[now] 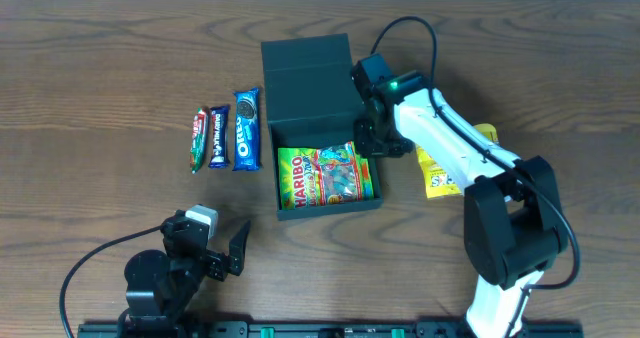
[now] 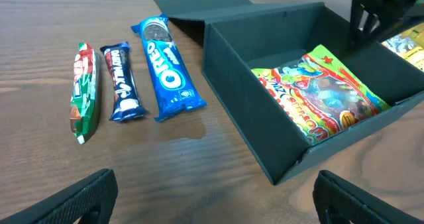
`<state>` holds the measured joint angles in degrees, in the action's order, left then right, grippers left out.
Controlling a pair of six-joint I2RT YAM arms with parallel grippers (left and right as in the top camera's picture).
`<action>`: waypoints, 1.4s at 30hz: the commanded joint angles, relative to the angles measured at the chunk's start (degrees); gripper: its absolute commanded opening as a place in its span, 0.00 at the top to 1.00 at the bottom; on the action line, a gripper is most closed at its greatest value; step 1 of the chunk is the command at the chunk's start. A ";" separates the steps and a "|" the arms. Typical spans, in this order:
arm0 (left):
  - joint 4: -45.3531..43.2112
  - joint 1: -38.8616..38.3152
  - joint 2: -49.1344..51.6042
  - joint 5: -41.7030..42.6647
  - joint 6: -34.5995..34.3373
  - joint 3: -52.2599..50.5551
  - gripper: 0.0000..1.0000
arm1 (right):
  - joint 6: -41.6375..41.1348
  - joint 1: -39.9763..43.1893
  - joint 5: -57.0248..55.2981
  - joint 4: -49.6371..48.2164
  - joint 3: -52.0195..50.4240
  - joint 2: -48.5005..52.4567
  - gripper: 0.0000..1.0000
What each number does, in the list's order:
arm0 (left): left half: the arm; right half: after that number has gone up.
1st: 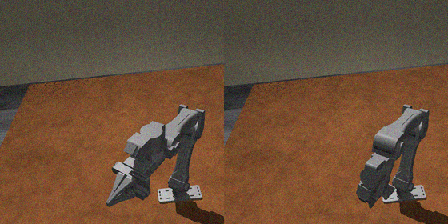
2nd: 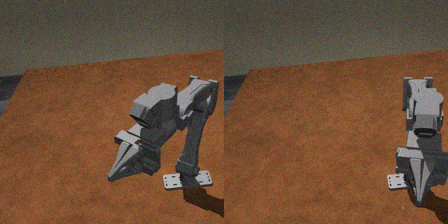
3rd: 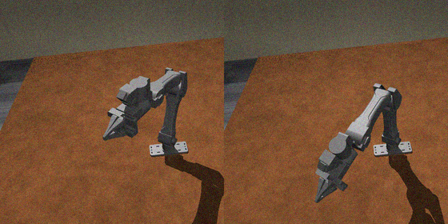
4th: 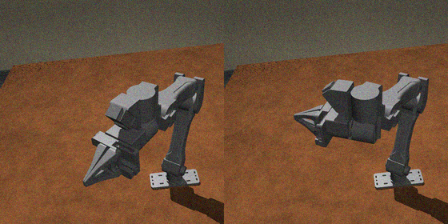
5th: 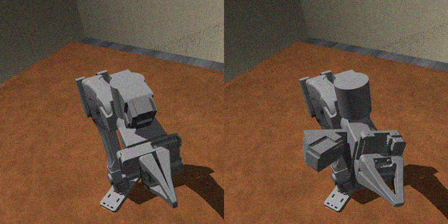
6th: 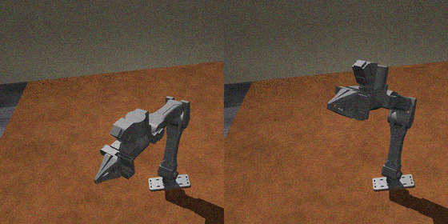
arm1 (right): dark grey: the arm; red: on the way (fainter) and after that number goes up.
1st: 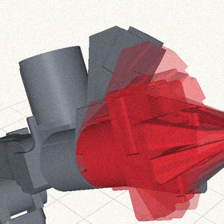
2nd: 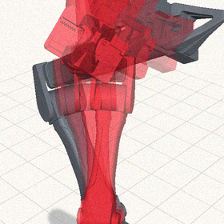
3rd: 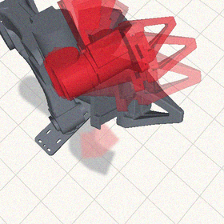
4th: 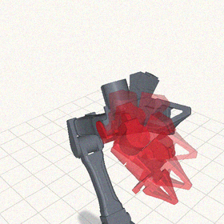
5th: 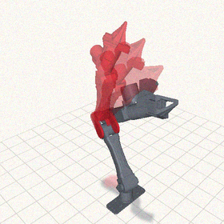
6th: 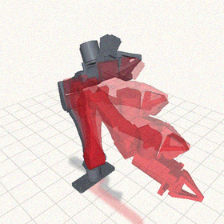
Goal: Pack container
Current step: 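Withdraw right gripper from the box toward the right side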
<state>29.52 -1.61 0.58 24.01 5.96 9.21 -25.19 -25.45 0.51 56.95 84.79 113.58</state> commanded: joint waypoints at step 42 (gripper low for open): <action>-11.56 0.09 -0.24 8.04 -18.36 -0.96 0.05 | 5.20 -0.59 2.75 18.71 3.58 -31.63 0.20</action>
<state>22.00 -1.61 0.58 29.54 -3.46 8.49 -22.13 -25.74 2.20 75.46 88.44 82.08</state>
